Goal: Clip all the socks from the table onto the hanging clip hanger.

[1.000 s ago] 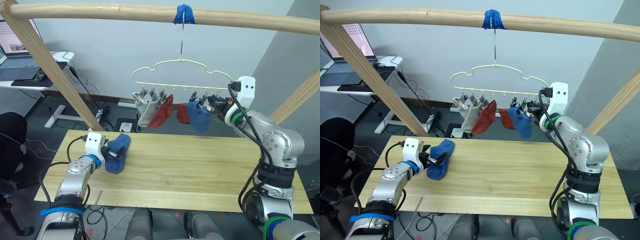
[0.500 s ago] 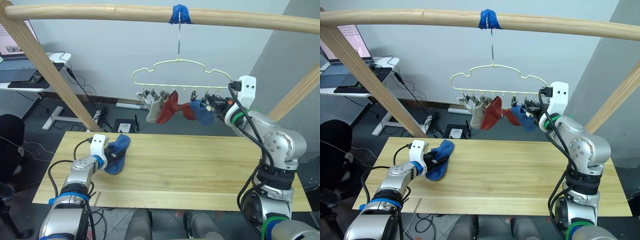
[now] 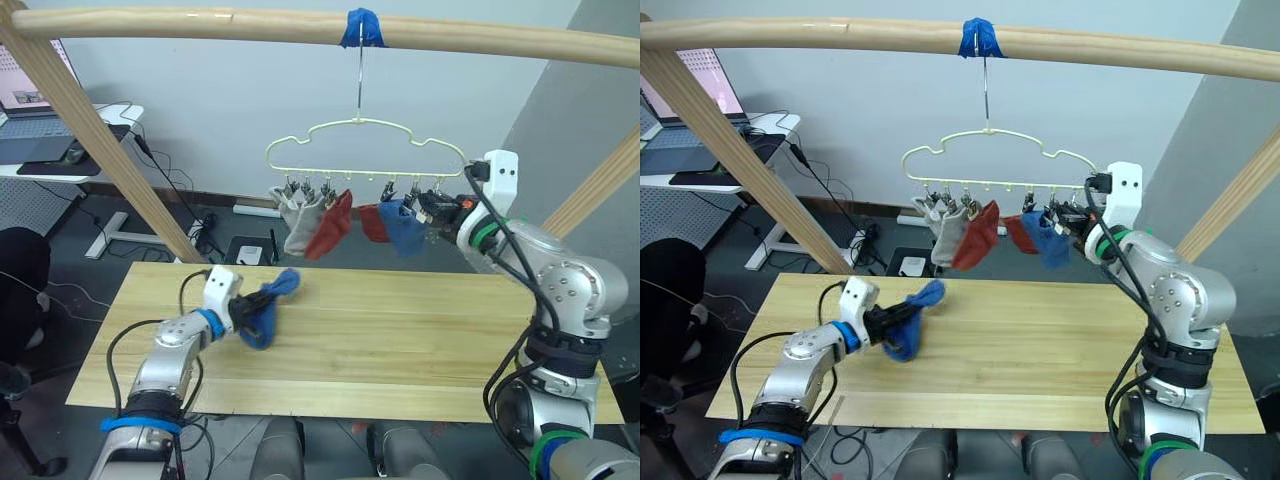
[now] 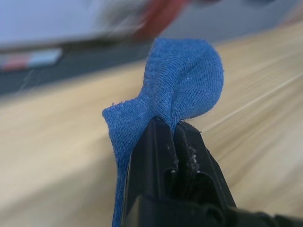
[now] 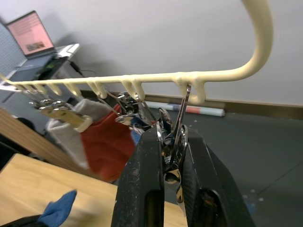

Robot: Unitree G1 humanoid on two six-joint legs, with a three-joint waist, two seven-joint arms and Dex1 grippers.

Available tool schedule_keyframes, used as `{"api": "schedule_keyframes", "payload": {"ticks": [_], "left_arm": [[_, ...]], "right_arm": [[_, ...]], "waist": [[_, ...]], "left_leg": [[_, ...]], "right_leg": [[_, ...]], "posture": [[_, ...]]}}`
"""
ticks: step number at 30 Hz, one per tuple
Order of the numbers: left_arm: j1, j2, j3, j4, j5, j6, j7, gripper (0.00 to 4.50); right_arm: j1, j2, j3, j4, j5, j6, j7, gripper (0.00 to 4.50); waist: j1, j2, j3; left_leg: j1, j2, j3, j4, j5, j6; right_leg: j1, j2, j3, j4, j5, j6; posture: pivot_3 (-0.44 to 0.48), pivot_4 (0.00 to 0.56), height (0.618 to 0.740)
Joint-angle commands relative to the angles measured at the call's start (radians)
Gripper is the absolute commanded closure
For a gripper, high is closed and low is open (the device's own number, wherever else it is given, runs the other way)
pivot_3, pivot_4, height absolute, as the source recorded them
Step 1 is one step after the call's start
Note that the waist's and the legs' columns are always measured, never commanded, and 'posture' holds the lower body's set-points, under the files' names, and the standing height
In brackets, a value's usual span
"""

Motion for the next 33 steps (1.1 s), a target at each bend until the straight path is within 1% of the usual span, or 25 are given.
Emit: {"api": "schedule_keyframes", "payload": {"ticks": [1,3,6,10,17,33], "left_arm": [[0.01,-0.037,-0.032,-0.228,-0.087,0.069,-0.018,4.47],[-0.001,-0.066,-0.057,-0.296,-0.105,0.101,-0.008,4.47],[-0.042,-0.125,-0.084,-0.349,-0.125,0.151,0.031,4.47],[-0.101,-0.208,-0.119,-0.359,-0.132,0.193,0.082,4.47],[-0.135,-0.254,-0.149,-0.332,-0.114,0.195,0.102,4.47],[-0.149,-0.256,-0.161,-0.304,-0.107,0.191,0.106,4.47]], "right_arm": [[-0.073,0.059,-0.165,-0.008,0.13,0.143,-0.032,4.37],[-0.113,0.107,-0.256,-0.004,0.159,0.217,-0.074,4.37],[-0.17,0.157,-0.35,-0.007,0.169,0.306,-0.104,4.37],[-0.202,0.221,-0.427,-0.003,0.221,0.336,-0.16,4.37],[-0.206,0.262,-0.453,0.001,0.326,0.336,-0.267,4.37],[-0.204,0.27,-0.466,0.034,0.513,0.336,-0.448,4.37]], "waist": [[-0.005,0.0,0.0],[-0.007,0.0,0.0],[-0.009,0.0,0.0],[-0.012,0.0,0.0],[-0.018,0.0,0.0],[-0.021,0.0,0.0]], "left_leg": [[0.0,0.0,0.0,0.0,0.0,0.0],[0.0,0.0,0.0,0.0,0.0,0.0],[0.0,0.0,0.0,0.0,0.0,0.0],[0.0,-0.001,0.0,0.0,0.0,0.0],[0.0,0.0,0.0,0.0,0.0,0.0],[0.0,0.0,0.001,0.0,0.0,0.0]], "right_leg": [[0.0,0.0,0.0,0.0,0.0,0.0],[0.0,0.0,0.0,0.0,0.0,0.0],[0.0,0.001,0.0,0.0,0.0,0.0],[0.0,0.001,0.0,0.0,0.0,0.0],[-0.001,0.001,0.001,0.0,0.0,0.0],[-0.001,0.002,0.001,0.0,0.0,0.0]], "posture": [[-0.003,0.164,0.74],[-0.003,0.164,0.74],[-0.013,0.159,0.74],[-0.025,0.154,0.74],[-0.03,0.154,0.74],[-0.03,0.162,0.74]]}}
